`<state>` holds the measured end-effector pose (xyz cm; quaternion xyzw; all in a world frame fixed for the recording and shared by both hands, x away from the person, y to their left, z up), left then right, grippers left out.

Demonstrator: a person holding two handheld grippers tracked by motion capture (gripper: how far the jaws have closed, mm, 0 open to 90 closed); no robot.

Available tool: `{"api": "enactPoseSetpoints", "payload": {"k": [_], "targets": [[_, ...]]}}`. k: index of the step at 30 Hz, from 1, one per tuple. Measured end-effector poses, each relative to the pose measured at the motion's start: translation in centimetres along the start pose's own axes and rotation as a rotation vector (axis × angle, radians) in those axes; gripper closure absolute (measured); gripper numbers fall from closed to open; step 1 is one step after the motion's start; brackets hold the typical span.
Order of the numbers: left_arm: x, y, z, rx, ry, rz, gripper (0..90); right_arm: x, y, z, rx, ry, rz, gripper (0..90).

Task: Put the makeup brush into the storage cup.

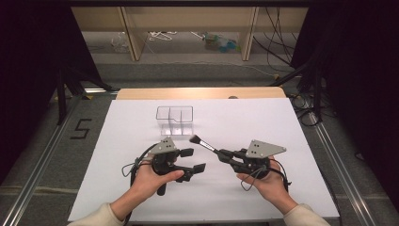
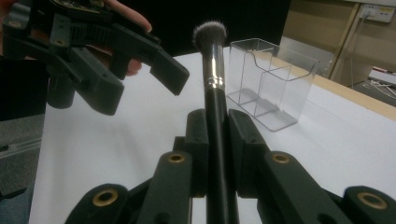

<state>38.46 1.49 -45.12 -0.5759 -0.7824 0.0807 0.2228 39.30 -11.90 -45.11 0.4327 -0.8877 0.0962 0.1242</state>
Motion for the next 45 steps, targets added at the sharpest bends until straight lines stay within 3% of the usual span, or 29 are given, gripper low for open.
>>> {"api": "enactPoseSetpoints", "payload": {"k": [3, 11, 21, 45], "targets": [[-0.4, -0.1, -0.5, 0.017, -0.038, 0.014, 23.1, 0.0, 0.0, 0.0, -0.005, -0.001, 0.000, 79.3], [-1.3, 0.1, -1.1, 0.103, -0.101, 0.004, 23.6, 0.0, 0.1, -0.1, -0.018, 0.003, 0.006, 79.3], [-2.2, 0.3, -2.0, 0.152, -0.164, 0.010, 27.7, 0.0, 0.1, -0.2, 0.002, -0.007, 0.006, 79.3], [-2.9, 0.5, -2.3, 0.242, -0.231, 0.043, 43.4, -0.1, 0.2, -0.3, 0.003, -0.014, 0.018, 79.2]]}}
Point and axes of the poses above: each handheld gripper's, and its own axes: x roughly backward along the jaws, z roughly out of its underside, y roughly to its left, the point moved 9 cm from there along -x, roughly forward along the jaws, and after that the axes turned 10 degrees about z, right-handed, at the moved point
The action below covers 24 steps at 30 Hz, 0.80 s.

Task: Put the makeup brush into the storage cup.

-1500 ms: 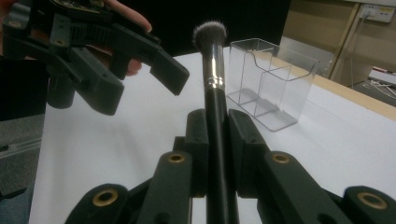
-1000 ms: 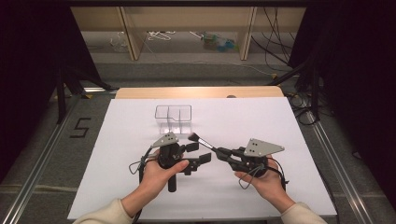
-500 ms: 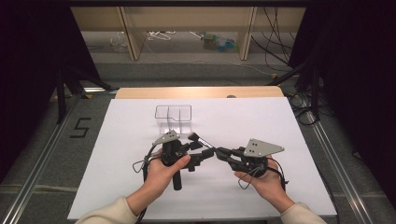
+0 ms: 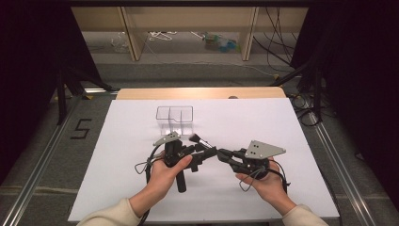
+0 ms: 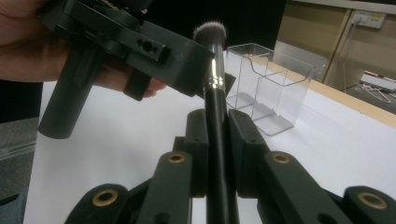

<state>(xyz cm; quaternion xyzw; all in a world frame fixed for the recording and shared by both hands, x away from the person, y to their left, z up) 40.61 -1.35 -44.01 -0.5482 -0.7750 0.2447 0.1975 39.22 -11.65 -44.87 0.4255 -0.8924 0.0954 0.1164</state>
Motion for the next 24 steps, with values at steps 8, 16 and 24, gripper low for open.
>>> {"api": "enactPoseSetpoints", "payload": {"k": [8, 16, 24], "targets": [[0.2, 0.1, -0.3, -0.023, -0.025, 0.004, 57.6, -0.2, 0.1, 0.3, 0.013, 0.017, 0.018, 79.1], [0.1, -0.9, -0.3, -0.091, -0.025, 0.046, 77.1, -0.7, 0.7, 1.1, 0.056, 0.083, 0.015, 77.4], [0.1, -1.6, -0.3, -0.238, 0.036, 0.025, 77.6, -1.2, 1.3, 1.6, 0.071, 0.121, 0.020, 53.9]]}}
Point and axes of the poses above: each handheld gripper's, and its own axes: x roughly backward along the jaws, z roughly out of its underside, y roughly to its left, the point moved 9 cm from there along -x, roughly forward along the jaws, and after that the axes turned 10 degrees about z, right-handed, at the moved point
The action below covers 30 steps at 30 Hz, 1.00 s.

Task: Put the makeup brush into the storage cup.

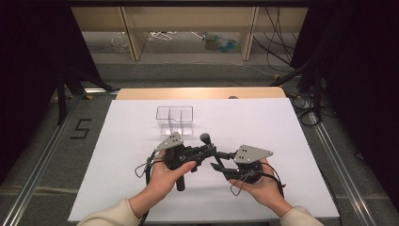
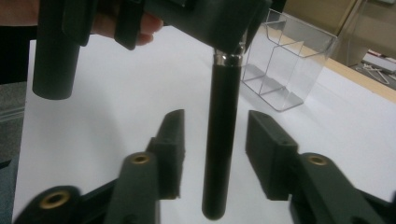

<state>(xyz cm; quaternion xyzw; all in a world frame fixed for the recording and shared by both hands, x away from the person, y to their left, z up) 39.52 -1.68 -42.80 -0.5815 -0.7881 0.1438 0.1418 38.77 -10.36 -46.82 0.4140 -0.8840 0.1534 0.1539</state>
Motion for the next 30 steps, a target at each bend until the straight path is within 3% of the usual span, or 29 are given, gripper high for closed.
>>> {"api": "enactPoseSetpoints", "payload": {"k": [2, 3, 5, 6, 10, 15, 16, 24, 28, 30], "targets": [[0.1, 0.1, -0.1, -0.018, 0.007, -0.026, 77.6, 0.1, 0.0, 0.1, -0.013, 0.020, -0.013, 48.6], [0.2, 0.1, -0.1, -0.046, 0.017, -0.027, 77.6, 0.1, -0.1, 0.1, -0.013, 0.019, -0.010, 46.2], [0.4, 0.3, -0.1, -0.066, 0.031, -0.059, 77.6, -0.1, 0.0, 0.0, -0.028, 0.007, -0.003, 40.9], [0.4, 0.4, -0.2, -0.098, 0.041, -0.058, 77.6, 0.0, -0.1, 0.1, -0.026, 0.020, -0.009, 39.3], [0.7, 0.6, -0.4, -0.113, 0.046, -0.096, 77.6, -0.1, 0.0, 0.1, -0.042, 0.018, -0.014, 34.2], [1.0, 0.9, -0.5, -0.158, 0.069, -0.143, 77.6, 0.0, -0.1, 0.2, -0.053, 0.029, -0.021, 28.3], [1.0, 1.0, -0.6, -0.184, 0.080, -0.144, 77.7, -0.1, -0.1, 0.1, -0.059, 0.021, -0.018, 27.7], [1.6, 1.5, -0.7, -0.206, 0.094, -0.188, 77.7, 0.7, -0.5, 0.1, -0.089, 0.013, -0.036, 22.2], [2.0, 1.8, -1.0, -0.227, 0.097, -0.203, 77.7, 1.6, -0.9, -0.2, -0.120, -0.007, -0.037, 21.2], [2.2, 2.0, -1.1, -0.230, 0.098, -0.213, 77.6, 2.0, -1.2, -0.5, -0.140, -0.047, -0.041, 20.7]]}}
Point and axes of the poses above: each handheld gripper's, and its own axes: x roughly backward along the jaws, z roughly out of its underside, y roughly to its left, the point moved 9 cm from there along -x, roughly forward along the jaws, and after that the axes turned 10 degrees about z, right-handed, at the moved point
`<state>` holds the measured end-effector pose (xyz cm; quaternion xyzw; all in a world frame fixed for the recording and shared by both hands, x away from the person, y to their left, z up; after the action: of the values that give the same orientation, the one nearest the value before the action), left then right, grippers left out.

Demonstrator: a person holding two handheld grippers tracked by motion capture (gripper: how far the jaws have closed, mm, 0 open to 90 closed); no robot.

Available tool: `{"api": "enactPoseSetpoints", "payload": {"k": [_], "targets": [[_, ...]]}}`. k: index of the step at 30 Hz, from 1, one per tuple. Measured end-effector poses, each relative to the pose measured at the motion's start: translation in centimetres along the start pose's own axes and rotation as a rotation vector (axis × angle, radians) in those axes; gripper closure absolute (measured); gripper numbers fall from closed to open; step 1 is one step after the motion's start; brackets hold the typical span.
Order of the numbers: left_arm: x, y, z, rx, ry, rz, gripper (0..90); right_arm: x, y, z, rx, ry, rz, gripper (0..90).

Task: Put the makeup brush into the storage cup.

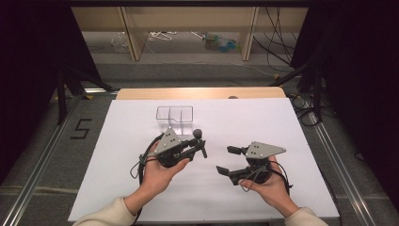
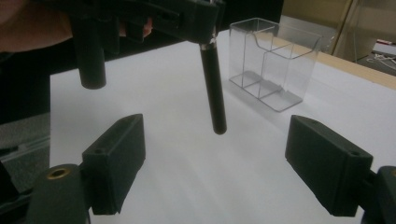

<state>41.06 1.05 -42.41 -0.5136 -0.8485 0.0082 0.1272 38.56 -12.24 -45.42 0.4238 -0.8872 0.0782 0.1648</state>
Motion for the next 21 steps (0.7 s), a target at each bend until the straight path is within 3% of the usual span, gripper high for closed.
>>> {"api": "enactPoseSetpoints", "payload": {"k": [11, 16, 20, 21], "targets": [[0.4, 0.5, -0.2, -0.019, -0.001, -0.025, 77.7, 1.8, -1.0, -0.3, -0.023, -0.040, 0.028, 20.6], [0.6, 0.8, -0.2, -0.014, -0.003, -0.038, 77.7, 2.8, -1.3, 0.0, -0.022, -0.027, 0.044, 21.0], [0.8, 1.1, -0.3, -0.017, -0.001, -0.045, 77.7, 3.1, -1.3, -0.1, -0.032, -0.055, 0.044, 20.8], [0.8, 1.1, -0.3, -0.014, -0.003, -0.046, 77.7, 3.3, -1.4, 0.1, -0.033, -0.035, 0.049, 20.6]]}}
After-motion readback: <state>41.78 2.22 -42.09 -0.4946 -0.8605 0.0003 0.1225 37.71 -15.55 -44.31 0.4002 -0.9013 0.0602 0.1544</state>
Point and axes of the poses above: each handheld gripper's, and its own axes: x roughly backward along the jaws, z roughly out of its underside, y roughly to its left, the point moved 9 cm from there along -x, roughly forward along the jaws, and after that the axes turned 10 degrees about z, right-handed, at the moved point
